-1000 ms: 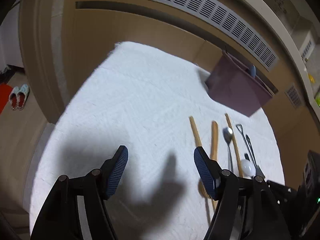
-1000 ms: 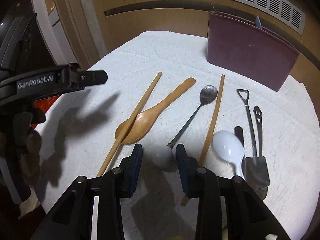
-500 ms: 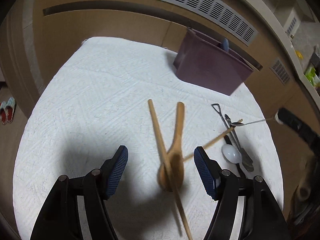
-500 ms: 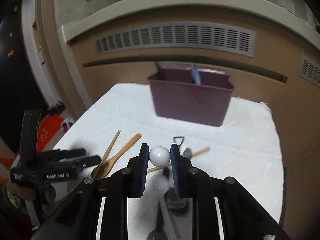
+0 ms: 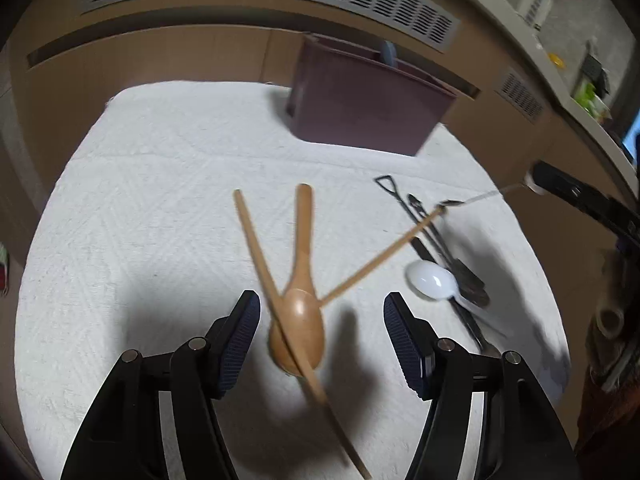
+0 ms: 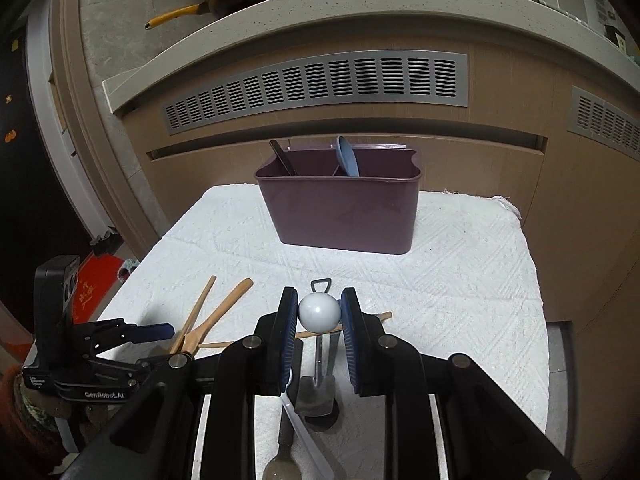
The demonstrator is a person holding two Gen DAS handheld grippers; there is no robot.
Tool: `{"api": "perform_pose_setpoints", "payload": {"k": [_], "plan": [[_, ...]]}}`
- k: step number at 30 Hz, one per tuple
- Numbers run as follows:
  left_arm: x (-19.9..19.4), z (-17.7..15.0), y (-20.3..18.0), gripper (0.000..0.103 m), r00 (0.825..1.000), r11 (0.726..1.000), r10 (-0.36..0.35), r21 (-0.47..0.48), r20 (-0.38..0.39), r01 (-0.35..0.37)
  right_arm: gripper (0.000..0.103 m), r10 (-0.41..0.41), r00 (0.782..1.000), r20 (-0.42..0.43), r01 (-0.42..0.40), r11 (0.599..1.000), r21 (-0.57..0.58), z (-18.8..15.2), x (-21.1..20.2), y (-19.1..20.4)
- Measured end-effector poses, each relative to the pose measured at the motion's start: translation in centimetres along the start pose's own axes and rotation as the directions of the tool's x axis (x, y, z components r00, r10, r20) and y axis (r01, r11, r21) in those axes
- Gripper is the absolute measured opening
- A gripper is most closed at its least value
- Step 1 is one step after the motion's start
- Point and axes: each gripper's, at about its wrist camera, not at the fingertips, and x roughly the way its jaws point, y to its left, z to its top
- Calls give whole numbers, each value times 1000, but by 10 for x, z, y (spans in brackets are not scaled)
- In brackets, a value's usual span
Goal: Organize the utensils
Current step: 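Grasp the white-ball spoon with the right tool while left reaches the wooden spoon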
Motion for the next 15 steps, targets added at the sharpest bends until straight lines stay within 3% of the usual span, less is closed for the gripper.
{"api": "perform_pose_setpoints", "payload": {"k": [1,3,5,15], "plan": [[4,5,6,57,1000,999,7,-39,-19,-8,20,-2,1000,0,2,1000,5,0,0,-1],[13,14,20,35,998,993,39,-111,-56,-45,20,-4,1000,-1,4,1000,15,0,0,-3],[21,24,28,29,995,986,68,-144,-75,-78,20,-4,1000,3,4,1000,17,-1,-1,-3],[46,52,13,20,965,977,212,12,-157,-212,20,-14,1000,12,14,1000,19,-4,-2,-5]]}}
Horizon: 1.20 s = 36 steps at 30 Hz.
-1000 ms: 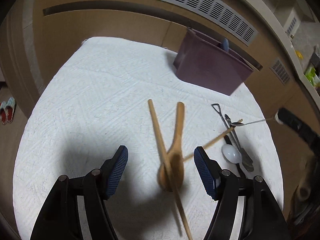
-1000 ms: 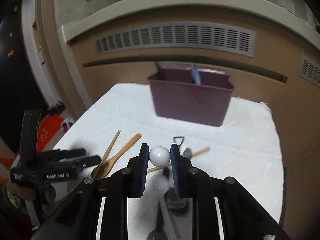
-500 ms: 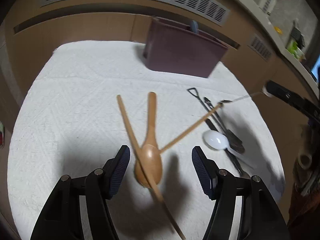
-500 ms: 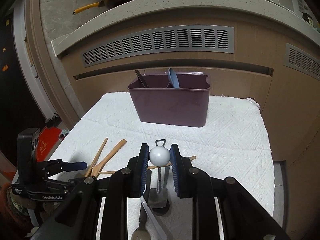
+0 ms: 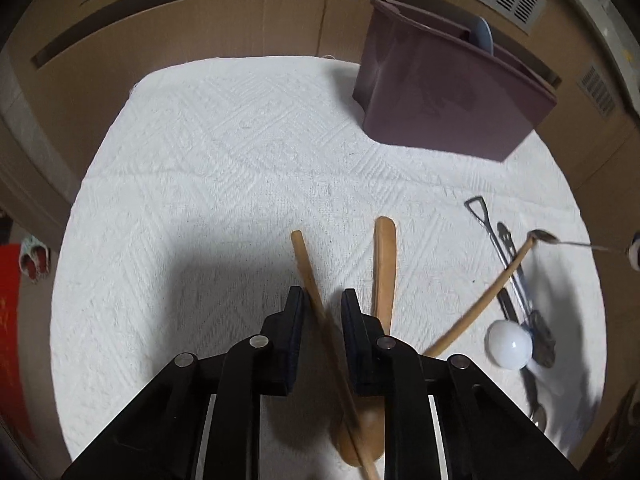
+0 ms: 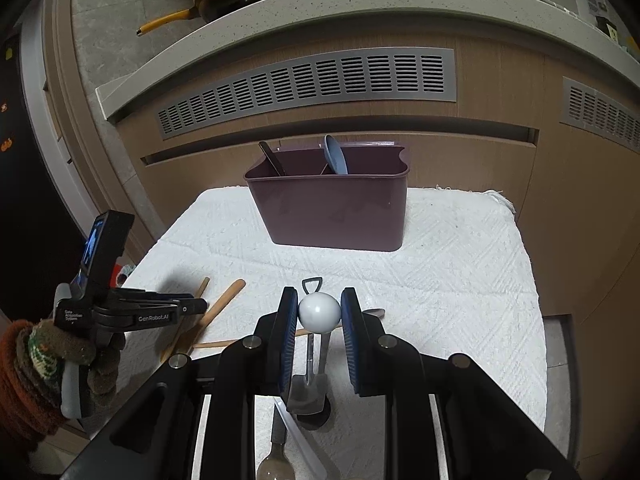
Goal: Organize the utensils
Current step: 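Grasp the white-ball spoon with the right tool while left reaches the wooden spoon, then lift the wooden chopstick and white-ball spoon and drop both into the maroon caddy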
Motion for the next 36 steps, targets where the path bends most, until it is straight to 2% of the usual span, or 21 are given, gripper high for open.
{"api": "perform_pose_setpoints", "payload": {"k": [3,5,7,9,11,14,22,27,30,32,34,36], "plan": [[2,1,-5,20,1000,1000,8,9,-27,-7,20,-7,1000,3,7,1000,3,-1,0,-3],[2,1,-10,19,1000,1000,9,16,-18,-8,20,-7,1000,3,7,1000,11,0,2,-3],[1,-2,-16,8,1000,1000,6,20,16,-7,20,0,1000,4,-1,1000,24,0,2,-4],[-3,-7,-17,6,998,998,-55,-8,43,55,20,24,1000,4,-24,999,35,0,0,-5],[-18,-14,-16,6,988,992,-114,-48,106,120,20,37,999,3,-37,999,34,1,-5,-5],[-45,-20,-16,6,965,981,-162,-76,206,181,20,53,999,5,-53,998,27,4,-12,-5],[-97,-19,-19,6,910,967,-214,-56,355,249,20,81,996,37,-82,996,28,17,-29,0],[-126,-6,-31,6,861,960,-248,-10,443,281,20,87,996,34,-88,996,33,21,-31,0],[-142,16,-43,6,822,952,-276,24,498,306,20,101,994,50,-103,994,39,28,-32,-1],[-159,35,-52,6,778,953,-274,54,565,297,20,109,991,77,-111,993,32,42,-34,-2],[-175,55,-61,6,723,952,-277,81,633,295,20,127,986,110,-130,991,24,60,-39,-5],[-189,77,-69,6,653,958,-255,95,713,271,20,152,977,150,-157,988,17,86,-45,-9]]}}
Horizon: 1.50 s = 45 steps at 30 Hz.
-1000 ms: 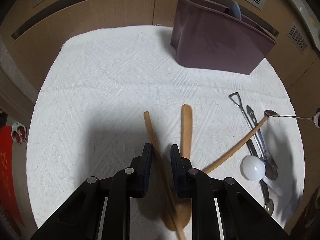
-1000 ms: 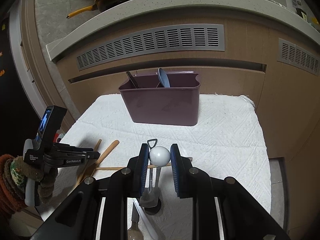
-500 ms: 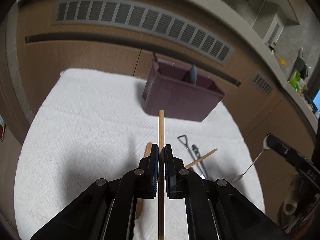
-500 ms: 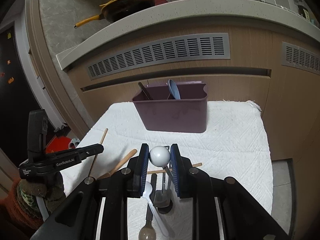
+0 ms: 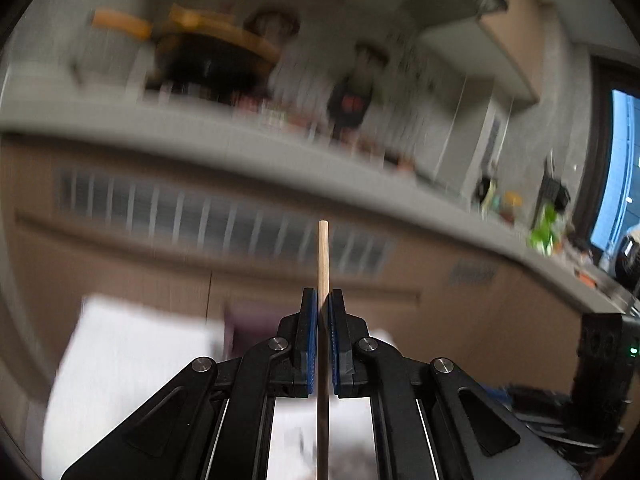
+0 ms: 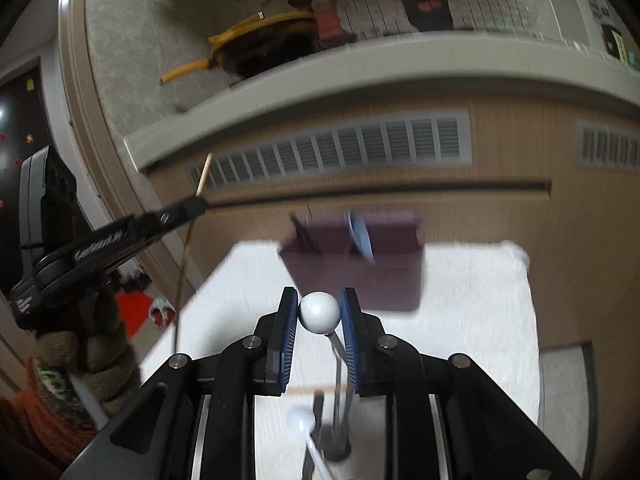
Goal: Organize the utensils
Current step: 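Lift the wooden chopstick and white-ball spoon and drop both into the maroon caddy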
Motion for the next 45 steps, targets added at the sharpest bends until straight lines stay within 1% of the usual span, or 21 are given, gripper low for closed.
{"api": "perform_pose_setpoints", "payload": {"k": [1,3,4,5,7,9,14,17,19,22,26,30,32,34,35,36,37,39,40,42,45], "plan": [[6,12,-4,6,998,1000,9,9,68,-10,20,11,1000,19,-11,1000,-4,13,-2,-1],[18,26,-6,6,987,1000,11,6,162,-12,20,31,998,55,-30,999,-21,37,-4,-1],[27,31,-5,6,978,1000,24,-2,207,-24,20,38,997,73,-36,999,-31,50,-3,-2],[37,33,-3,6,972,999,36,-9,233,-35,20,39,995,91,-36,998,-43,61,-1,-3],[62,34,4,6,960,998,68,-24,271,-64,20,33,993,110,-27,998,-62,77,7,-5],[84,31,11,6,950,995,101,-32,294,-96,20,30,994,109,-23,997,-67,88,19,-9],[133,18,30,6,937,983,180,-80,299,-163,20,15,999,49,-12,998,-58,95,65,-25],[149,2,40,6,938,978,205,-103,280,-183,20,4,1000,11,-3,999,-52,90,88,-37],[157,-6,42,6,939,977,206,-107,275,-183,20,6,1000,-15,-7,999,-33,85,103,-46],[161,-16,47,6,942,976,208,-116,262,-184,20,17,999,-45,-17,1000,4,77,120,-58],[165,-33,51,6,944,971,232,-120,234,-208,20,16,996,-91,-11,999,47,63,138,-70],[163,-50,48,6,955,973,223,-100,194,-207,20,-3,991,-136,12,998,66,49,147,-72],[158,-56,45,6,965,978,203,-86,165,-191,23,-6,986,-169,18,997,69,41,145,-73],[149,-61,44,8,977,983,175,-81,118,-166,23,11,981,-193,7,996,90,35,142,-75],[144,-63,43,9,981,984,167,-77,97,-160,26,10,982,-191,9,995,97,33,137,-76],[140,-63,42,15,985,985,161,-70,69,-156,29,1,983,-183,17,995,96,32,132,-75],[135,-63,42,19,987,986,155,-65,42,-152,30,-17,985,-171,33,996,88,31,125,-74],[124,-62,43,36,991,989,135,-65,-14,-136,31,-47,988,-148,58,996,71,30,111,-70],[117,-61,44,39,991,989,126,-68,-41,-129,31,-54,989,-138,63,996,66,28,103,-68],[104,-61,46,50,989,989,127,-69,-77,-132,31,-80,989,-126,87,995,51,22,88,-64],[82,-65,50,56,980,985,155,-61,-128,-164,32,-111,984,-139,116,993,28,10,77,-57]]}}
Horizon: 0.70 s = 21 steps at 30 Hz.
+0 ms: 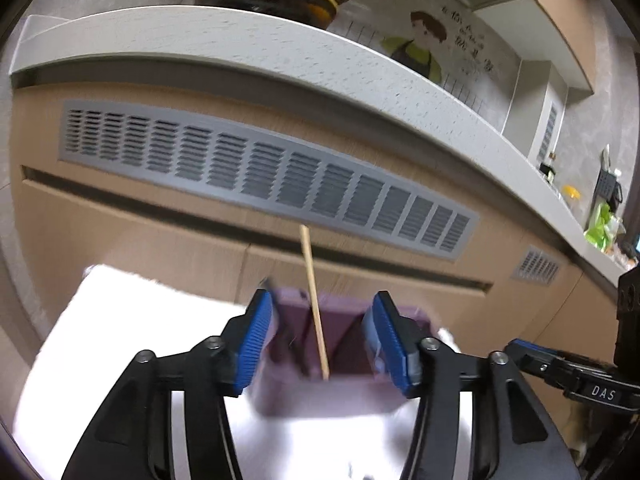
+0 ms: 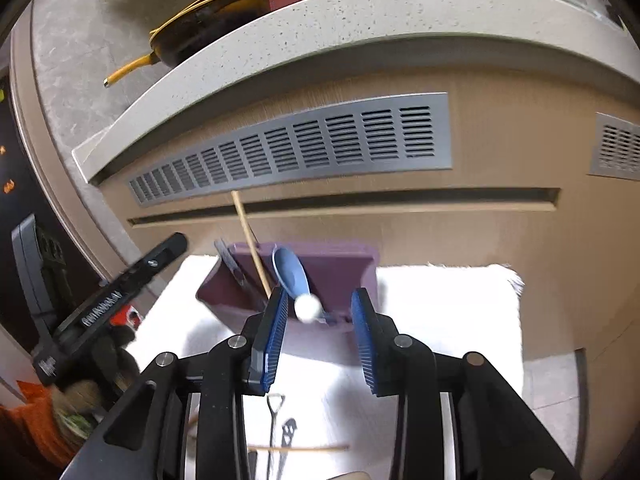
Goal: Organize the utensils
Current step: 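Lift the wooden chopstick and white-ball spoon and drop both into the maroon caddy, then grasp the white plastic spoon by its handle with the right tool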
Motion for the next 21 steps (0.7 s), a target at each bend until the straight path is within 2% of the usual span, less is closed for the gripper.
{"api": "perform_pose_setpoints", "payload": {"k": [4,7,13,15,17,21], "plan": [[-29,-18,15,62,997,998,60,-14,-45,-61,32,-16,999,-45,14,999,-43,-27,-9,6],[-41,-35,23,67,990,996,93,9,-103,-93,32,-13,994,-113,2,995,-97,-54,-7,19],[-59,-80,44,69,967,996,80,46,-240,-71,32,22,966,-256,-72,979,-190,-111,4,49],[-65,-92,52,69,962,997,77,45,-262,-67,32,28,956,-293,-104,963,-247,-127,6,66],[-72,-104,60,69,956,997,72,42,-283,-63,32,-1,950,-314,-109,937,-331,-143,10,85],[-84,-115,80,69,948,997,71,14,-309,-70,31,-20,935,-353,-133,905,-404,-160,23,103]]}}
